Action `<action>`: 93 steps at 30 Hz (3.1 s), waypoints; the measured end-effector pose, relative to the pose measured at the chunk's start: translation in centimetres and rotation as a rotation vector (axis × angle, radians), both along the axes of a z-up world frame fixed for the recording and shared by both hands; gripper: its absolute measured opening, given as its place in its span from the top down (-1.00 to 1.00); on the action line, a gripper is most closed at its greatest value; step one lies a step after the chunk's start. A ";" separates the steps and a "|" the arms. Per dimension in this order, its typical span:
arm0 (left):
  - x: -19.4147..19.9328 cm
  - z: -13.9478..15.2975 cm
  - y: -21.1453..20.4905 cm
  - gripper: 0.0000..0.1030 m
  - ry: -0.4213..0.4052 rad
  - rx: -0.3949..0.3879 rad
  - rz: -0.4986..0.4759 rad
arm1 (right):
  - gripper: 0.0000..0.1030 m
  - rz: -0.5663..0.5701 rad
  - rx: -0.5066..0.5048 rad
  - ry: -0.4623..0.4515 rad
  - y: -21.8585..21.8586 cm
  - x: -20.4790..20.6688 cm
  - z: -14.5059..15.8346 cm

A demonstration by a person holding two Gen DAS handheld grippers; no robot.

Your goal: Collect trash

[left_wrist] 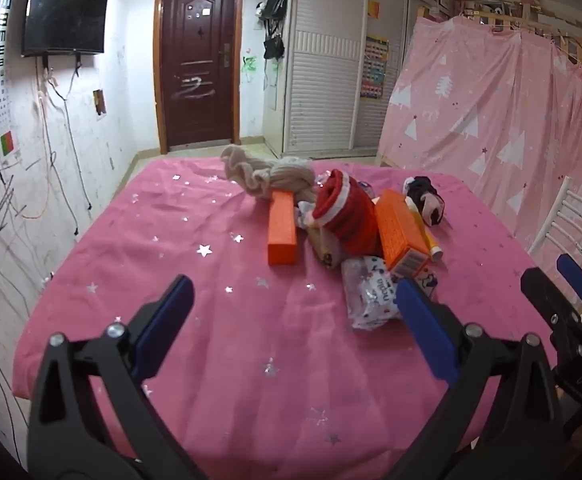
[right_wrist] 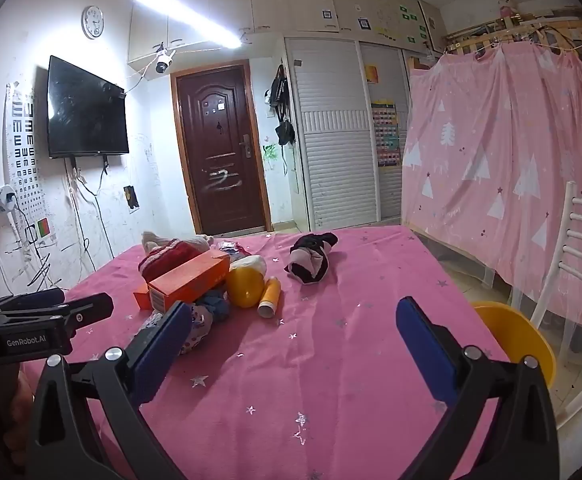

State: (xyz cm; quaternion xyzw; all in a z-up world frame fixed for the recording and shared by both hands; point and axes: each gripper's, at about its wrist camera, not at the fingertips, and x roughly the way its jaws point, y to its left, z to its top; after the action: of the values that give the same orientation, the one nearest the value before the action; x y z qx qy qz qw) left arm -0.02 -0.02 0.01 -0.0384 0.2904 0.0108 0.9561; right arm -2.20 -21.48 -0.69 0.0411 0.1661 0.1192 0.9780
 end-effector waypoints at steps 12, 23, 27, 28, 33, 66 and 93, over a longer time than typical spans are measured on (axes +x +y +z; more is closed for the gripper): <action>-0.6 -0.3 -0.4 -0.88 -0.004 0.010 -0.008 | -0.84 0.002 0.003 -0.008 0.1 0.0 0.0; 0.0 -0.3 -0.3 -0.88 0.002 0.007 -0.008 | -0.84 0.001 0.002 -0.014 0.0 -0.1 0.1; 0.0 -0.3 -0.3 -0.88 0.001 0.007 -0.007 | -0.84 0.002 0.001 -0.013 0.0 -0.1 0.1; 0.0 -0.3 -0.3 -0.88 0.000 0.007 -0.006 | -0.84 0.002 0.001 -0.014 0.1 -0.1 0.1; 0.2 -0.4 -0.3 -0.88 0.006 0.003 -0.008 | -0.84 0.001 -0.002 -0.015 0.1 -0.1 0.1; 0.2 -0.4 -0.2 -0.88 0.006 0.002 -0.009 | -0.84 0.000 -0.008 -0.023 -0.1 -0.5 0.7; 0.2 -0.4 -0.1 -0.88 0.006 -0.003 -0.005 | -0.84 0.003 -0.017 -0.030 0.3 -0.5 0.9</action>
State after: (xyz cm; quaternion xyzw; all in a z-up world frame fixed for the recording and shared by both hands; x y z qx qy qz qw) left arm 0.20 -0.07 -0.41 -0.0388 0.2936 0.0080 0.9551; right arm -2.69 -21.16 0.22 0.0308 0.1524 0.1199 0.9805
